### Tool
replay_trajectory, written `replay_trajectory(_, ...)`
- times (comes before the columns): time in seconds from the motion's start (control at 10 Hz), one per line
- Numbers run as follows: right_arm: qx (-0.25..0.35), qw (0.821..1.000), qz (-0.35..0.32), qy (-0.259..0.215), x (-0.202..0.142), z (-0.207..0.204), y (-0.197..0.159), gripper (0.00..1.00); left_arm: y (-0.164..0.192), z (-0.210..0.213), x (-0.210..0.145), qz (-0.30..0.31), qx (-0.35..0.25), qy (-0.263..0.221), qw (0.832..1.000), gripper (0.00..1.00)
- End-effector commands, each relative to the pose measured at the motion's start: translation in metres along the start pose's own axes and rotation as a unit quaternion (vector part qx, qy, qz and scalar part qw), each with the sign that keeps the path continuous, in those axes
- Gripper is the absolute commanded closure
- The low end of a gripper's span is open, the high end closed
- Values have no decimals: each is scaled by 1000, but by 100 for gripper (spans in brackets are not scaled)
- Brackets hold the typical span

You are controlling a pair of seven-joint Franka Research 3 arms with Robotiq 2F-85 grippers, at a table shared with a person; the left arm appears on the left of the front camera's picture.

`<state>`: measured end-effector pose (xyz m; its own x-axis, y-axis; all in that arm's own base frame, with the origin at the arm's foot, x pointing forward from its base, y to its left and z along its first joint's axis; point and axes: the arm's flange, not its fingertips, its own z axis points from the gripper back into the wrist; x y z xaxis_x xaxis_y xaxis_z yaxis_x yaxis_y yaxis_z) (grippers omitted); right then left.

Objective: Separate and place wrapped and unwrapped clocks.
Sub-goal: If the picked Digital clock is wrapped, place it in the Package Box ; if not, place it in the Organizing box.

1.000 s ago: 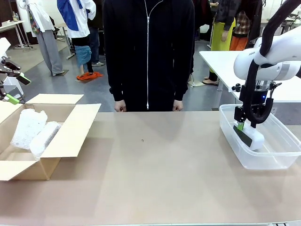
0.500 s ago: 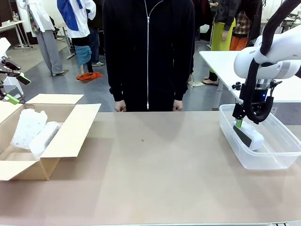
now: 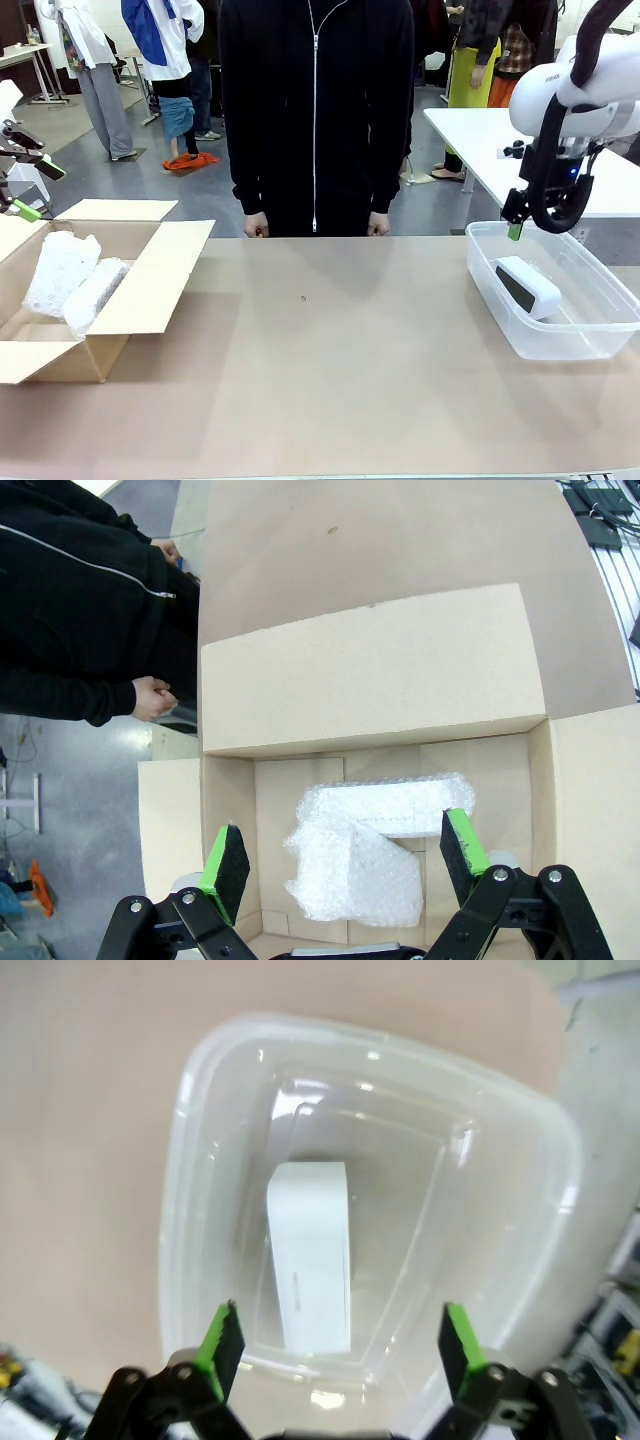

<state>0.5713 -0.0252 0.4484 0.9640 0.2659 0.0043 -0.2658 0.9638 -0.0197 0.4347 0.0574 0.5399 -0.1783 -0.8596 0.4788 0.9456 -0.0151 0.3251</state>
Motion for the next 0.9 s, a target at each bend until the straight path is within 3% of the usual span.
replay_trajectory(0.0, 0, 1000, -18, -18, -7, 15, -1, 0, 0, 1, 0, 1, -1, -7, 1000, 0)
replay_trajectory(0.3, 4, 998, -26, -51, -12, 39, -6, 0, 0, 1, 0, 1, -1, -7, 1000, 0)
replay_trajectory(0.8, -2, 999, -16, -43, -12, 44, -7, 0, 0, 1, 0, 1, -1, -7, 1000, 0)
